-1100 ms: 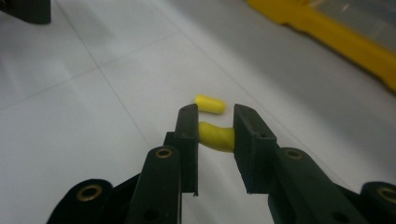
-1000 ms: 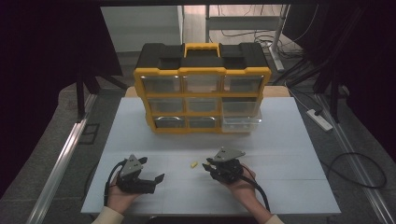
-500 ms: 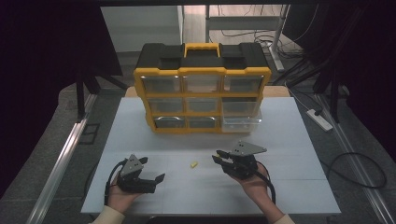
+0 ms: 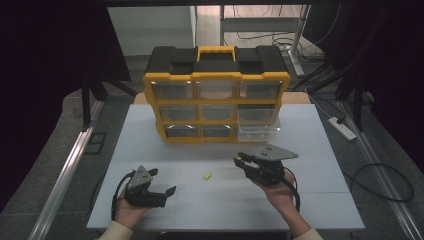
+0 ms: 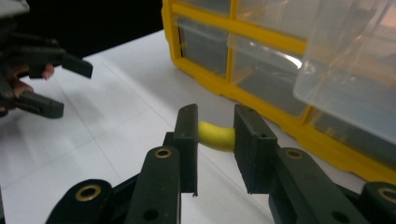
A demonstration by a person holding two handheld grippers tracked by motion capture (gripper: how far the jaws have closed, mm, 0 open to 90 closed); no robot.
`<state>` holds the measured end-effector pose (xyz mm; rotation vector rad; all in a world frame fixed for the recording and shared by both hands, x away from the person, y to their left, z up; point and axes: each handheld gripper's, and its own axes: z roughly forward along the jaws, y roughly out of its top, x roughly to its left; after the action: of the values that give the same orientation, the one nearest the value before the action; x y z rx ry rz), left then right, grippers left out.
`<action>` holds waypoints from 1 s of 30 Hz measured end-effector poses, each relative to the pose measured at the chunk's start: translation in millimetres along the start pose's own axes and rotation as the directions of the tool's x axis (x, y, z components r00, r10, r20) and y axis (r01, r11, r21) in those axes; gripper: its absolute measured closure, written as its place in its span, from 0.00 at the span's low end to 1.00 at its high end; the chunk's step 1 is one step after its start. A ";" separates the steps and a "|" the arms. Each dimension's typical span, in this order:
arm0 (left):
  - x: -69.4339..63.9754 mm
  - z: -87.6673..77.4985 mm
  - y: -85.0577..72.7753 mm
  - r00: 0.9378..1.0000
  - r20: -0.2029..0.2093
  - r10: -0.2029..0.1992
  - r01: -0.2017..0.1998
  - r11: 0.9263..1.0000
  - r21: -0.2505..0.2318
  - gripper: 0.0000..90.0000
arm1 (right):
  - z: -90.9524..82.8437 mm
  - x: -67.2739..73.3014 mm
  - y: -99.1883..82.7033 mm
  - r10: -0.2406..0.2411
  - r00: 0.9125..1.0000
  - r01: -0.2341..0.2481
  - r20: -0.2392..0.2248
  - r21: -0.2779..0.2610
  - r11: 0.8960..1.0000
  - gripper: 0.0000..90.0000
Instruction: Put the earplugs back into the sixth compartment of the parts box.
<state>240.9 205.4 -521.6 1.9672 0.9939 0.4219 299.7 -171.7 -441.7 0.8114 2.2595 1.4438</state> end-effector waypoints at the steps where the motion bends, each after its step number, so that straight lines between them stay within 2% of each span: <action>1: 0.2 0.0 0.0 1.000 0.000 -0.002 0.002 1.000 -0.001 0.08 | -1.5 -1.4 1.5 0.000 1.000 0.000 0.001 -0.006 1.000 0.79; 8: 0.2 0.2 -0.1 1.000 -0.002 0.003 -0.003 1.000 0.002 0.08 | -10.5 -5.1 11.0 0.003 1.000 -0.003 0.010 -0.044 0.999 0.79; 23: 0.7 -1.8 0.0 1.000 -0.007 0.000 0.000 1.000 -0.007 0.08 | -20.3 -11.7 25.4 0.008 0.999 -0.005 0.037 -0.086 0.996 0.79; 30: 0.1 -2.4 -0.3 1.000 -0.006 0.002 -0.002 1.000 -0.011 0.08 | -26.6 -22.7 40.3 0.009 0.998 -0.002 0.069 -0.108 0.994 0.79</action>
<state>239.4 206.9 -520.5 1.9579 0.9913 0.4338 314.0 -191.8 -394.3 0.8212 2.1104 1.5026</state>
